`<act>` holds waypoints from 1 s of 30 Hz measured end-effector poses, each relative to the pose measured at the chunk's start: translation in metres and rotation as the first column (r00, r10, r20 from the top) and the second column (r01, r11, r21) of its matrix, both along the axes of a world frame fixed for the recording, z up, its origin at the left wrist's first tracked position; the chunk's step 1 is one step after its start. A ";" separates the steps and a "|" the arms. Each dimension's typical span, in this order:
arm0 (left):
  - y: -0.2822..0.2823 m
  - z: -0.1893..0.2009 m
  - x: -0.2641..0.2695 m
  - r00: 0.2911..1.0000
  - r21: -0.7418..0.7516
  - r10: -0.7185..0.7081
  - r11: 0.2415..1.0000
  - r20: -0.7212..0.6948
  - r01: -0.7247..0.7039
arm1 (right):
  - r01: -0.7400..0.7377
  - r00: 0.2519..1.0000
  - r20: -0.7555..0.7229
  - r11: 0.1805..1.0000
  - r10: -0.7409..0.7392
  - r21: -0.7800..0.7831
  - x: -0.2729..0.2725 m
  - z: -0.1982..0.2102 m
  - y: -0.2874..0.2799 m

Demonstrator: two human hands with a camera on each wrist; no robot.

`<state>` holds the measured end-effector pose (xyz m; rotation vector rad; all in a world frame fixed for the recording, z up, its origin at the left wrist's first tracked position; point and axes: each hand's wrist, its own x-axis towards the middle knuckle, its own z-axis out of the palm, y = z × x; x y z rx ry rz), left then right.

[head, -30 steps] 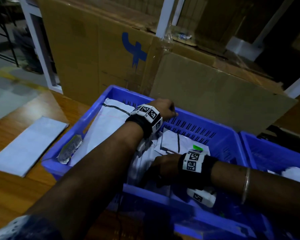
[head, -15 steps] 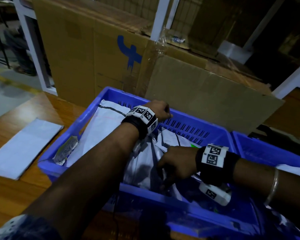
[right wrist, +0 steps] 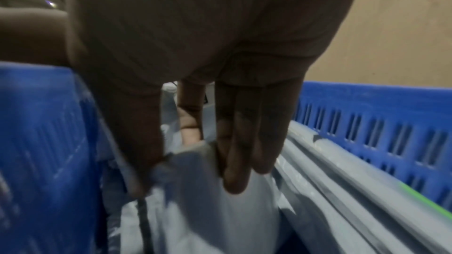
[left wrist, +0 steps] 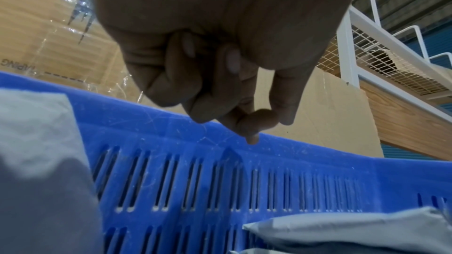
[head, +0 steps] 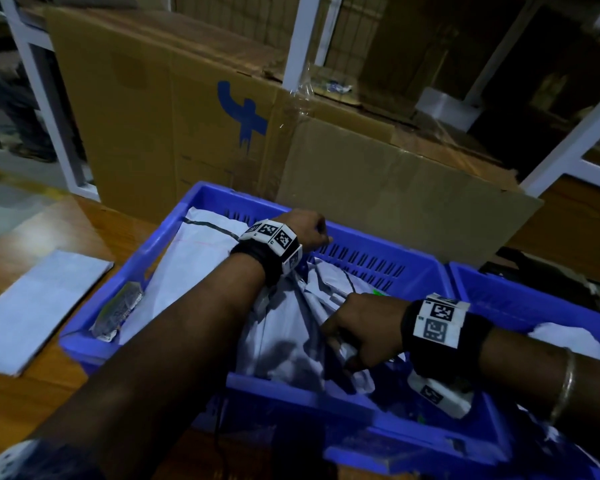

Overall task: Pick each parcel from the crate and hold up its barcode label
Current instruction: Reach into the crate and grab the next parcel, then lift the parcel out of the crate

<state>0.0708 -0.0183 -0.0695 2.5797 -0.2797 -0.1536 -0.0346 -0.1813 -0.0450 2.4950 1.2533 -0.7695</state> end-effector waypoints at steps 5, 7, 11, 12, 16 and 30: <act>0.000 -0.002 0.000 1.000 0.004 -0.012 1.000 0.006 0.012 | 0.074 0.997 -0.033 0.997 -0.073 0.033 -0.001 0.000 -0.006; 0.000 -0.002 0.001 1.000 0.008 -0.012 1.000 0.010 0.012 | 0.096 0.995 -0.010 0.994 -0.095 0.048 0.000 0.003 -0.009; -0.001 -0.002 0.002 1.000 0.014 -0.019 1.000 0.013 0.018 | 0.138 0.988 0.059 0.984 -0.145 0.110 0.002 0.015 -0.016; -0.002 -0.002 0.002 1.000 0.018 -0.022 1.000 0.019 0.022 | 0.148 0.984 0.080 0.980 -0.159 0.131 0.004 0.019 -0.017; -0.004 -0.002 0.001 0.999 0.011 -0.040 0.999 0.032 0.039 | 0.202 0.961 0.134 0.946 -0.241 0.255 0.012 0.037 -0.023; -0.010 -0.001 -0.003 0.987 -0.197 -0.152 0.970 -0.049 0.139 | 0.399 0.816 0.021 0.589 -0.577 0.703 0.051 0.057 -0.073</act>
